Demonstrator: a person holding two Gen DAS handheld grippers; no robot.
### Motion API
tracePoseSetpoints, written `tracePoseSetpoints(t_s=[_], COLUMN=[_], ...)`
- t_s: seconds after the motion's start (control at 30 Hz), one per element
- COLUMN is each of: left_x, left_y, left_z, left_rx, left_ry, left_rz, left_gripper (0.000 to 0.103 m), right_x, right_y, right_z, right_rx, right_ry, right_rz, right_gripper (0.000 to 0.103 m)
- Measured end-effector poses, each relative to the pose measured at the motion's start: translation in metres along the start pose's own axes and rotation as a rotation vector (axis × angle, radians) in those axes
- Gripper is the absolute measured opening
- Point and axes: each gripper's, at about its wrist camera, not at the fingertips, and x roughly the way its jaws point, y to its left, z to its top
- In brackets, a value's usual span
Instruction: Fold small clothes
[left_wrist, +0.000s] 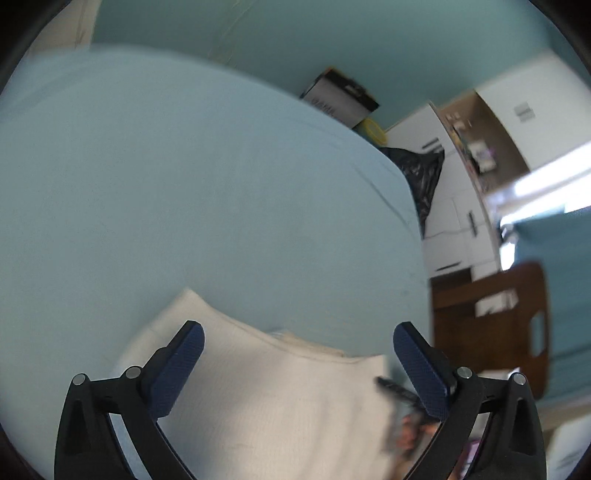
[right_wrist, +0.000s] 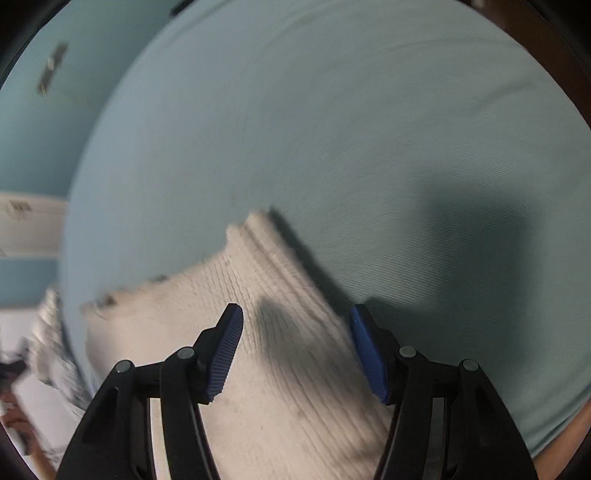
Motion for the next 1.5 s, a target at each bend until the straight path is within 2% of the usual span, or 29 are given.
tracePoseSetpoints(t_s=[0.07, 0.1, 0.13, 0.17, 0.23, 0.33, 0.43, 0.5, 0.53, 0.57, 0.67, 0.73, 0.8, 0.87, 0.9, 0.93, 0.97, 1.0, 1.03, 1.1, 1.13, 1.2, 1.27, 1.3, 1.33, 1.37, 1.43, 1.47, 1.5], left_x=[0.002, 0.004, 0.005, 0.002, 0.004, 0.005, 0.008, 0.014, 0.022, 0.033, 0.06, 0.077, 0.095, 0.107, 0.112, 0.119, 0.128, 0.137, 0.145, 0.165, 0.175, 0.196, 0.211, 0.212, 0.211, 0.208, 0.196, 0.185, 0.175], left_y=[-0.014, -0.016, -0.016, -0.016, -0.015, -0.015, -0.016, -0.015, -0.015, -0.016, -0.005, 0.005, 0.014, 0.019, 0.019, 0.018, 0.019, 0.017, 0.017, 0.019, 0.02, 0.016, 0.01, 0.008, 0.003, -0.003, -0.006, -0.003, 0.005], left_z=[-0.01, -0.015, -0.021, -0.029, -0.043, -0.064, -0.084, -0.096, -0.1, -0.106, -0.112, -0.109, -0.102, -0.093, -0.09, -0.084, -0.072, -0.067, -0.065, -0.056, -0.055, -0.059, -0.064, -0.065, -0.065, -0.063, -0.054, -0.046, -0.038], left_rx=[0.154, 0.215, 0.274, 0.352, 0.446, 0.541, 0.589, 0.601, 0.608, 0.629, 0.684, 0.699, 0.705, 0.708, 0.71, 0.708, 0.692, 0.673, 0.652, 0.602, 0.589, 0.597, 0.605, 0.597, 0.596, 0.591, 0.535, 0.471, 0.397], left_ry=[-0.06, -0.09, -0.117, -0.143, -0.149, -0.096, -0.078, -0.079, -0.068, -0.059, -0.065, -0.034, 0.008, 0.007, 0.0, -0.006, -0.002, 0.014, 0.039, 0.118, 0.16, 0.235, 0.267, 0.266, 0.245, 0.212, 0.153, 0.106, 0.051], left_rz=[0.155, 0.215, 0.266, 0.314, 0.353, 0.34, 0.292, 0.292, 0.309, 0.359, 0.501, 0.538, 0.517, 0.501, 0.497, 0.493, 0.486, 0.47, 0.441, 0.379, 0.369, 0.39, 0.402, 0.391, 0.387, 0.381, 0.355, 0.324, 0.313], left_gripper=[0.103, 0.103, 0.103, 0.102, 0.102, 0.102, 0.103, 0.103, 0.103, 0.103, 0.103, 0.103, 0.103, 0.103, 0.103, 0.103, 0.103, 0.103, 0.103, 0.103, 0.103, 0.093, 0.048, 0.04, 0.018, 0.014, 0.013, 0.012, 0.005], right_x=[0.004, 0.005, 0.004, -0.001, -0.024, -0.08, -0.117, -0.117, -0.11, -0.112, -0.078, -0.052, -0.03, -0.045, -0.054, -0.067, -0.083, -0.101, -0.112, -0.121, -0.117, -0.104, -0.091, -0.085, -0.08, -0.076, -0.07, -0.069, -0.069], right_y=[0.017, 0.024, 0.032, 0.036, 0.036, 0.036, 0.039, 0.036, 0.027, 0.016, 0.0, -0.017, -0.036, -0.036, -0.036, -0.034, -0.031, -0.028, -0.026, -0.024, -0.022, -0.025, -0.034, -0.039, -0.043, -0.048, -0.058, -0.062, -0.062], right_z=[-0.003, -0.006, -0.007, -0.007, -0.009, -0.019, -0.024, -0.02, -0.035, -0.03, -0.024, -0.015, -0.015, -0.012, -0.009, -0.008, -0.008, -0.01, -0.013, -0.015, -0.015, -0.011, -0.011, -0.012, -0.012, -0.011, -0.01, -0.007, -0.008], right_rx=[-0.084, -0.124, -0.184, -0.207, -0.181, -0.16, -0.166, -0.156, -0.149, -0.142, -0.146, -0.131, -0.085, -0.049, -0.029, -0.011, -0.001, 0.0, 0.0, 0.01, 0.011, 0.005, 0.02, 0.033, 0.04, 0.045, 0.062, 0.064, 0.056], right_ry=[-0.032, -0.045, -0.062, -0.078, -0.171, -0.345, -0.456, -0.463, -0.463, -0.455, -0.406, -0.319, -0.207, -0.223, -0.212, -0.217, -0.254, -0.316, -0.363, -0.404, -0.384, -0.302, -0.256, -0.239, -0.222, -0.206, -0.177, -0.168, -0.16], right_rz=[-0.066, -0.103, -0.148, -0.151, -0.142, -0.111, -0.065, -0.086, -0.107, -0.134, -0.241, -0.292, -0.263, -0.207, -0.17, -0.122, -0.07, -0.024, -0.007, -0.014, -0.021, -0.019, -0.032, -0.051, -0.063, -0.068, -0.065, -0.063, -0.058], right_gripper=[0.056, 0.041, 0.01, 0.009, 0.006, 0.006, 0.006, 0.006, 0.006, 0.006, 0.006, 0.007, 0.011, 0.032, 0.051, 0.065, 0.071, 0.083, 0.09, 0.092, 0.092, 0.092, 0.092, 0.092, 0.092, 0.092, 0.092, 0.092, 0.092])
